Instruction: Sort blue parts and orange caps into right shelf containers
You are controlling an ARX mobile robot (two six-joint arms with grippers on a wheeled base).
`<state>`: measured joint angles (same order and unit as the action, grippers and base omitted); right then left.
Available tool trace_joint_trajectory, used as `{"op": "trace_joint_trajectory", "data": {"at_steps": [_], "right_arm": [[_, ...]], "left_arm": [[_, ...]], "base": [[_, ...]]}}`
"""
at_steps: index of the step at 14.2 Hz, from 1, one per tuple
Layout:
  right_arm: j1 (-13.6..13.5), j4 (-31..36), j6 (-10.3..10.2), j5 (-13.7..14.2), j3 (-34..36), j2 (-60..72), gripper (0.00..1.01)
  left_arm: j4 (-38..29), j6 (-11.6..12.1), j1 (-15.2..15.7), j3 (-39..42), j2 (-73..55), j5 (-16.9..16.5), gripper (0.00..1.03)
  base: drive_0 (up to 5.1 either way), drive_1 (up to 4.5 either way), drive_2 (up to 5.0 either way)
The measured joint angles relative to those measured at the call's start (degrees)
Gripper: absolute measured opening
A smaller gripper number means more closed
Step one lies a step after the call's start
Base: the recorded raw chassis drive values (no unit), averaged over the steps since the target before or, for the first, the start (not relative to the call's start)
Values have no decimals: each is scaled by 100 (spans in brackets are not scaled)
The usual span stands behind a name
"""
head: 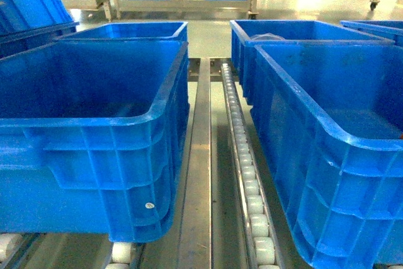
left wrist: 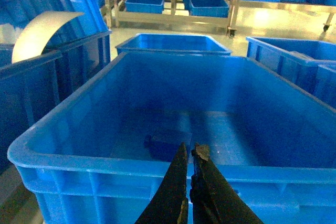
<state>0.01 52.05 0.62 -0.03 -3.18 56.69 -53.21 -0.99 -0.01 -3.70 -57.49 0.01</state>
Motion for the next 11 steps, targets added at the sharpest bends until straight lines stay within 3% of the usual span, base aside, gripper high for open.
{"op": "trace_joint_trajectory", "data": {"at_steps": [11], "right_arm": [[0, -2767, 0, 0, 245, -3226, 1]], "left_arm": [[2859, 2, 0, 308, 3276, 0, 2]], "base": [[0, 0, 0]]}}
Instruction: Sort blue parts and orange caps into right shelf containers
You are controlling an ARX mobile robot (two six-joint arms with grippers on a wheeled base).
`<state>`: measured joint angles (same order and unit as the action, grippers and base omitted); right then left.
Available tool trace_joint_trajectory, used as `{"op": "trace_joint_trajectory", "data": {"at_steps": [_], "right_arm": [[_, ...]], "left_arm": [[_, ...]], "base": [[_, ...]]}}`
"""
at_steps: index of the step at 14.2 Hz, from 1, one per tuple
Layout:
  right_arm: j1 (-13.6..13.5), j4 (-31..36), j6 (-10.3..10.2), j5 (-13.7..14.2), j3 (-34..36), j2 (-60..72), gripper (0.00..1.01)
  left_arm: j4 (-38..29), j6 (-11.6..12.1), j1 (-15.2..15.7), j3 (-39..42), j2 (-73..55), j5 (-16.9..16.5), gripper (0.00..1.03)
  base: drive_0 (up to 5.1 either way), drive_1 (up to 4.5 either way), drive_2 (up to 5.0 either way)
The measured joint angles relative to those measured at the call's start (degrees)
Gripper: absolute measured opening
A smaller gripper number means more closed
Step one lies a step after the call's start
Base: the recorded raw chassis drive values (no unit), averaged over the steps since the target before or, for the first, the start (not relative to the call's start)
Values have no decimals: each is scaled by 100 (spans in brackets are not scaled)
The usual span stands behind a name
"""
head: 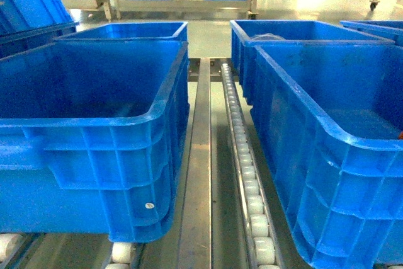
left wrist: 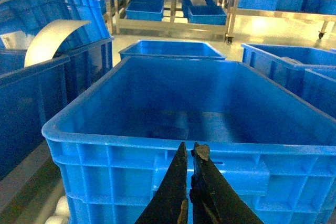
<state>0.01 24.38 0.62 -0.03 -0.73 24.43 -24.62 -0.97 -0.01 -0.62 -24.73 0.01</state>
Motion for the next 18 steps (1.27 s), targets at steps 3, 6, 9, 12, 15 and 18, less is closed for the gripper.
{"op": "trace_joint_trajectory", "data": {"at_steps": [3, 6, 9, 12, 15, 18], "right_arm": [[0, -590, 0, 0, 0, -599, 1], [0, -1034, 0, 0, 0, -1045, 1], [0, -1368, 0, 0, 0, -1375, 1], [0, -2367, -2, 2, 0, -2413, 1], [0, -2465, 0, 2, 0, -2415, 4], [0, -2463, -2, 2, 0, -2415, 85]], "left_arm": [[564, 0, 0, 2, 581, 0, 2], [1027, -2, 0, 2, 1045, 0, 2], [1370, 0, 0, 2, 1381, 0, 2], [2500, 0, 0, 0, 2402, -4, 2], [2487, 2, 0, 0, 2433, 2, 6], [2487, 4, 0, 0, 2430, 0, 88]], "base": [[0, 0, 0], [0, 0, 0], [0, 0, 0], [0, 0, 0], [0, 0, 0], [0, 0, 0]]}}
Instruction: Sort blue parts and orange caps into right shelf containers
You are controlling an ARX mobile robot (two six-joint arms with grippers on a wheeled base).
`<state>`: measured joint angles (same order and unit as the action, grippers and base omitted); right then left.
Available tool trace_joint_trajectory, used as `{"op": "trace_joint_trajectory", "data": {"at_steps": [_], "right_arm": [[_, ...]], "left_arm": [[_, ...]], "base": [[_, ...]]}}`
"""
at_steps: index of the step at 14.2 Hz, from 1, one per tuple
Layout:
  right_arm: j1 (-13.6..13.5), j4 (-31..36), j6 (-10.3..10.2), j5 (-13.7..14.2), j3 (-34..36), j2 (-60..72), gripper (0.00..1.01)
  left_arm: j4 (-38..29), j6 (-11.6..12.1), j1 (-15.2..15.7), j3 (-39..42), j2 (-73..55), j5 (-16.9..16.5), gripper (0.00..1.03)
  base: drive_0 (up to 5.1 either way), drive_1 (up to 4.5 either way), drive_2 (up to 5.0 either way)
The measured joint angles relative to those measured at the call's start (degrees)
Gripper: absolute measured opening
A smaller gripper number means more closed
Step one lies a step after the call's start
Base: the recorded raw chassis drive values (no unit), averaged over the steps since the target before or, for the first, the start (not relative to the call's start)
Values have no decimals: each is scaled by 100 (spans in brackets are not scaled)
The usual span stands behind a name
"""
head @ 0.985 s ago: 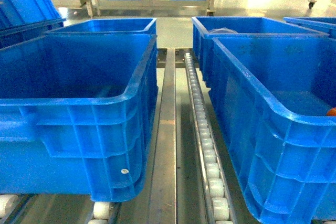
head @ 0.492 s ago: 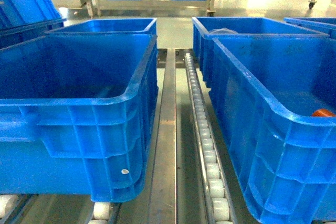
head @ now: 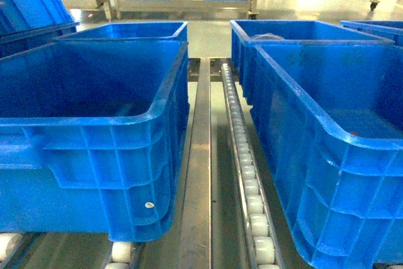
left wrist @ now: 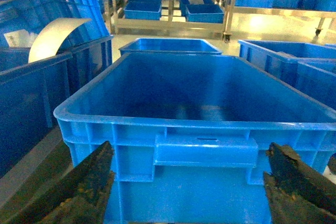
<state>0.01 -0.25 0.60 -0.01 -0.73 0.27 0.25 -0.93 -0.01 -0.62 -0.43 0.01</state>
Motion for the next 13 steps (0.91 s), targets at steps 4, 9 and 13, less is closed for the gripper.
{"op": "trace_joint_trajectory", "data": {"at_steps": [4, 9, 13], "right_arm": [[0, 0, -2, 0, 0, 0, 98], [0, 0, -2, 0, 0, 0, 98], [0, 0, -2, -2, 0, 0, 98]], "left_arm": [[0, 11, 0, 0, 0, 0, 98], [0, 11, 0, 0, 0, 0, 98], [0, 11, 0, 0, 0, 0, 98]], "base": [[0, 0, 0], [0, 0, 0], [0, 0, 0]]}}
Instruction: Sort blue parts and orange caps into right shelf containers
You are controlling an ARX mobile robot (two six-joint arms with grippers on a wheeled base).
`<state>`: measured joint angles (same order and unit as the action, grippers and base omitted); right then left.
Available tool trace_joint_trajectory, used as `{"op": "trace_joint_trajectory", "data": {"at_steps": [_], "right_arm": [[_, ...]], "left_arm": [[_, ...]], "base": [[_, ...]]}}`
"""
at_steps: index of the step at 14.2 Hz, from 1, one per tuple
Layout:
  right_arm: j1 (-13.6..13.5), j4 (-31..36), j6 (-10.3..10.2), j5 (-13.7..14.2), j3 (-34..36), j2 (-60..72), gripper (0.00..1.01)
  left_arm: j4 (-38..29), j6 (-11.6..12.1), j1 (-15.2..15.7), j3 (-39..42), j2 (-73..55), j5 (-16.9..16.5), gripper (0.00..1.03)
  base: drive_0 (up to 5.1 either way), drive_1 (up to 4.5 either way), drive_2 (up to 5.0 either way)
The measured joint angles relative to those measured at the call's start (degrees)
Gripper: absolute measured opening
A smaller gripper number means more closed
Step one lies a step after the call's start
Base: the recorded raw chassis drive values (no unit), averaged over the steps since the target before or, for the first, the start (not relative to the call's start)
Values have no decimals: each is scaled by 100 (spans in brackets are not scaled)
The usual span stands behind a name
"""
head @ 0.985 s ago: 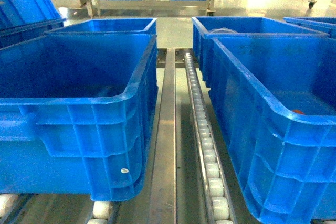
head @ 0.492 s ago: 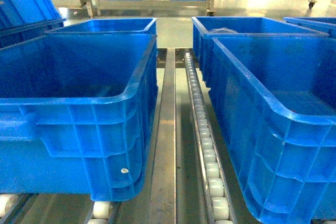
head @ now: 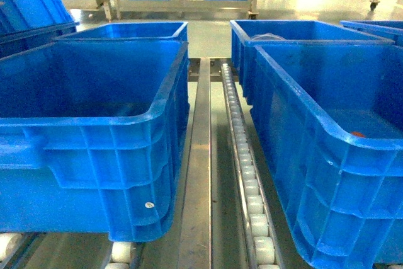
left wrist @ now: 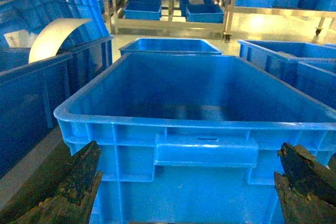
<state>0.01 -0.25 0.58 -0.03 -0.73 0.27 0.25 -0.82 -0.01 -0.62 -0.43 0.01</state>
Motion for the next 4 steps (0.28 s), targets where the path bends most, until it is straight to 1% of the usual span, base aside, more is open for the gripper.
{"op": "trace_joint_trajectory", "data": {"at_steps": [4], "right_arm": [[0, 0, 0, 2, 0, 0, 98]], "left_arm": [[0, 0, 0, 0, 0, 0, 98]], "base": [[0, 0, 0]]}}
